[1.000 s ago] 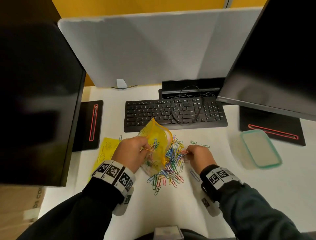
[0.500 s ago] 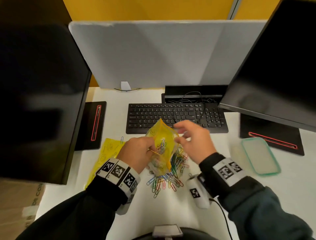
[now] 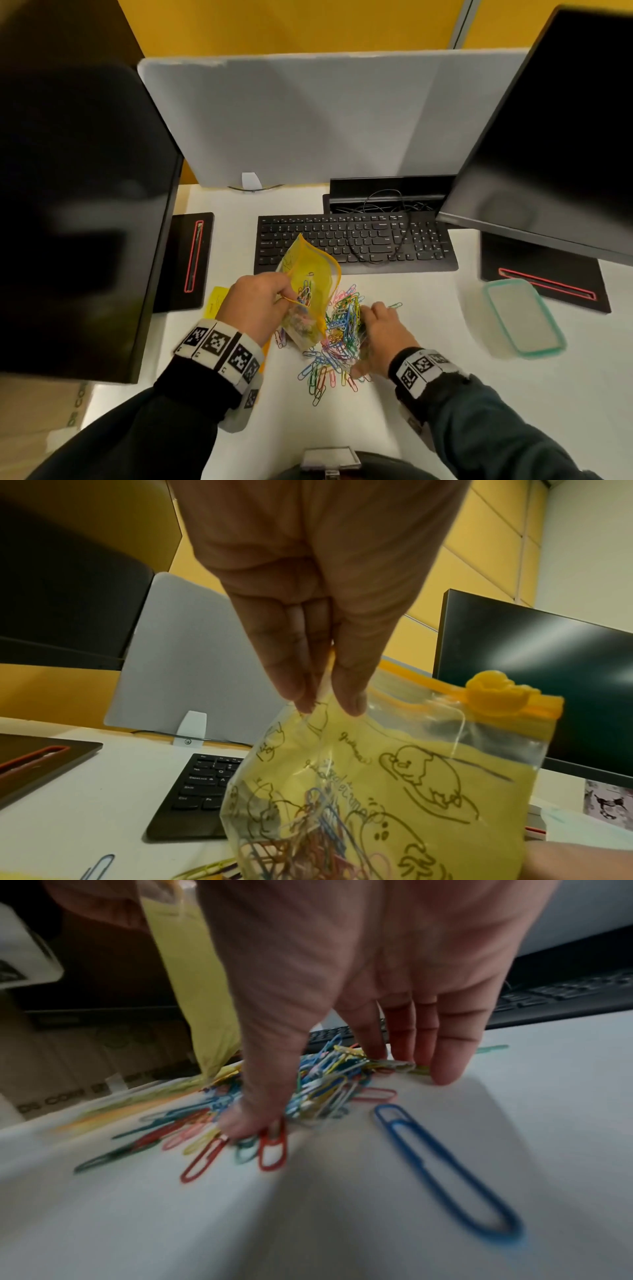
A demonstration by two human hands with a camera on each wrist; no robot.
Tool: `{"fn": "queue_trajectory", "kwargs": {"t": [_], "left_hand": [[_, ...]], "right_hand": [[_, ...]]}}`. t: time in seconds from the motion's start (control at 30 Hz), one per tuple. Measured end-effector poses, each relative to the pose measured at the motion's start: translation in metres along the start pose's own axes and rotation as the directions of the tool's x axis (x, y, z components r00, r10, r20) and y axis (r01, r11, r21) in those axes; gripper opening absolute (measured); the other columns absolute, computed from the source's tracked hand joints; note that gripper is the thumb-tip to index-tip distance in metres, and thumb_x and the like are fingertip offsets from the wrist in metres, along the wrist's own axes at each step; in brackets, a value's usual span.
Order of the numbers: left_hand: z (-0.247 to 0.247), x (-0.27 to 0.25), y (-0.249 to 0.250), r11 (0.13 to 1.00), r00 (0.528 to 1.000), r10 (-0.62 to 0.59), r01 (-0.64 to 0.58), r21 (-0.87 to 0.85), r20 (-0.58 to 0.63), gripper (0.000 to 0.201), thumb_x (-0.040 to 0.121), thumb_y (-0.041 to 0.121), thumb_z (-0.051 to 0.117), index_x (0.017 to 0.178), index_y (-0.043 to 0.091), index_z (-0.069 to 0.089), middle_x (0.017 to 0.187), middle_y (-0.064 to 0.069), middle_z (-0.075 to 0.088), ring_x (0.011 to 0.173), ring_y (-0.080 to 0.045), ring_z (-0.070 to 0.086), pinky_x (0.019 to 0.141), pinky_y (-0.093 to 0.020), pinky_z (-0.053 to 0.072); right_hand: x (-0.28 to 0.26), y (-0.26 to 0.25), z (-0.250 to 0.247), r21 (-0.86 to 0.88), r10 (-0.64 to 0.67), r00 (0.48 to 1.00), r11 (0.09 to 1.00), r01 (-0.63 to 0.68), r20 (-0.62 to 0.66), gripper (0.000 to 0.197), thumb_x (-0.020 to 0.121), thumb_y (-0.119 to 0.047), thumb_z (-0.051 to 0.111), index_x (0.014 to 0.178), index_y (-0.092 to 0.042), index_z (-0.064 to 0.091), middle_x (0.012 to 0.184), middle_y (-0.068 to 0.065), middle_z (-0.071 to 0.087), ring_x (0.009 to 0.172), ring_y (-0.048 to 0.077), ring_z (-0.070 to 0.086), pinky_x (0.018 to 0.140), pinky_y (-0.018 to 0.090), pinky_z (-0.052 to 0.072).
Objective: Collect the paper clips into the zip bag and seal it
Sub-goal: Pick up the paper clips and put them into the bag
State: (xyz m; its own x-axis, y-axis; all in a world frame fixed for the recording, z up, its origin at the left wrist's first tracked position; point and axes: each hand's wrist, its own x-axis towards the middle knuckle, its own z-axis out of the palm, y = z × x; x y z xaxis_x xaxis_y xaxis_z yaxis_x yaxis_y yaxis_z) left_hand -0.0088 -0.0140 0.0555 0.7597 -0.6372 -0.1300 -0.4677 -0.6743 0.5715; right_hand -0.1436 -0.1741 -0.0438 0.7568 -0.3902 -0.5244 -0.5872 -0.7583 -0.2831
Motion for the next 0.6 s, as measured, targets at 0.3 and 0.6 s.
{"fn": "queue_trajectory", "kwargs": {"t": [0.3,0.6], "left_hand": [[0.002,-0.004,-0.004,1.000,1.000,0.001,-0.001,0.008,0.026,0.010,0.079,0.010,0.064,0.077,0.019,0.069,0.093,-0.003,0.071,0.082,-0.021,0.062,0.076,-0.034,0.053],[0.007,-0.005,-0.003,0.999,0.997,-0.002,-0.002,0.049,0.078,0.012,0.080,0.010,0.062,0.080,0.019,0.069,0.090,-0.001,0.070,0.074,-0.017,0.054,0.070,-0.027,0.046]], "right_hand": [[0.008,0.004,-0.001,0.006,-0.007,0.992,1.000,0.008,-0.123,0.032,0.089,-0.008,0.050,0.120,-0.008,0.054,0.119,0.013,0.053,0.110,0.030,0.054,0.093,0.031,0.043],[-0.010,0.014,-0.022,0.193,0.078,0.980,0.980,-0.042,-0.184,0.025,0.078,-0.009,0.061,0.100,-0.013,0.071,0.101,0.011,0.072,0.099,0.028,0.063,0.081,0.026,0.045]]}}
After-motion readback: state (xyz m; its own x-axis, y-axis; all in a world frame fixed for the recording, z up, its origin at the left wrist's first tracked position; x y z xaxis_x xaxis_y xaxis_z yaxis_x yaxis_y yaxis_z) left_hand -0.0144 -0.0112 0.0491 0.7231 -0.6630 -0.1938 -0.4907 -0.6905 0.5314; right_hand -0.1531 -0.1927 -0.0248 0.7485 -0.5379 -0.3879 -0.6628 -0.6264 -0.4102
